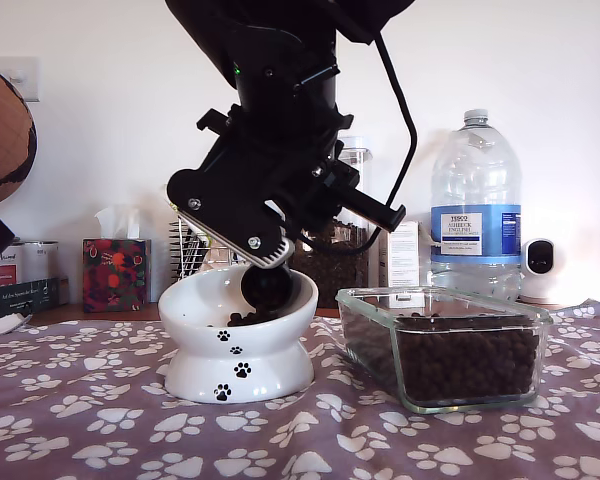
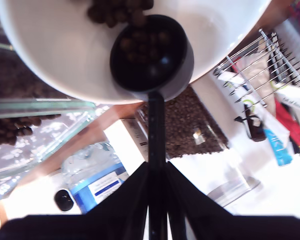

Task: Measure one spoon of cat food and pour it into the food bowl

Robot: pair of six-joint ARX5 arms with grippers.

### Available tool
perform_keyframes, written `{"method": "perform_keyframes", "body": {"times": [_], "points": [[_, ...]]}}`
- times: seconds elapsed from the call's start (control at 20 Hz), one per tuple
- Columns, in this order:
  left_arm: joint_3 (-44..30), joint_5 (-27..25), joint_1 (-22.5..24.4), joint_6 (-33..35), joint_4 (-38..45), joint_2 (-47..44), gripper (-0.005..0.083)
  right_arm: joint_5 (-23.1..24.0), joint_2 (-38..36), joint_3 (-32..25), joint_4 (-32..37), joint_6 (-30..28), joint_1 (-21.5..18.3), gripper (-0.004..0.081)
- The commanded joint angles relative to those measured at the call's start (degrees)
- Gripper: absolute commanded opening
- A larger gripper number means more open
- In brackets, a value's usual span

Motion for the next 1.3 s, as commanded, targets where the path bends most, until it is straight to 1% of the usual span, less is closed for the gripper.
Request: {"method": "perform_keyframes", "body": {"times": [0.0, 0.1, 0.2, 0.35, 0.5, 0.6, 0.75, 0.95, 1.1, 1.25], "points": [[-0.2, -0.5, -0.2, 0.1, 0.5, 0.4, -0.0019, 0.6, 1.4, 0.7, 0.1, 0.4, -1.0, -0.0012], [-0.2, -1.0, -0.2, 0.1, 0.5, 0.5, -0.0019, 0.4, 1.4, 0.7, 1.8, 1.6, -1.1, -0.0012], [-0.2, -1.0, -0.2, 0.1, 0.5, 0.5, -0.0019, -0.2, 1.4, 0.7, 2.3, 4.3, -1.2, -0.0012], [-0.2, -1.0, -0.2, 0.1, 0.5, 0.5, -0.0019, -0.4, 1.4, 0.7, 2.0, 10.6, -1.2, -0.0012], [-0.2, -1.0, -0.2, 0.1, 0.5, 0.5, -0.0019, -0.7, 1.4, 0.7, -0.9, 18.4, -1.2, -0.0012], [-0.2, -1.0, -0.2, 0.1, 0.5, 0.5, -0.0019, -1.8, 1.3, 0.7, -4.2, 23.0, -1.2, -0.0012], [-0.2, -1.0, -0.2, 0.1, 0.5, 0.5, -0.0019, -4.8, 0.5, 0.7, -7.7, 30.6, -1.4, -0.0012], [-0.2, -1.0, -0.2, 0.1, 0.5, 0.5, -0.0019, -9.6, -1.4, 0.8, -10.9, 39.0, -2.0, -0.0012], [-0.2, -1.0, -0.2, 0.1, 0.4, 0.5, -0.0019, -9.9, -2.1, 0.8, -11.6, 44.3, -3.3, -0.0012], [-0.2, -1.0, -0.2, 0.1, 0.4, 0.5, -0.0019, -9.5, -2.1, 1.1, -12.7, 51.5, -4.4, -0.0012]]}}
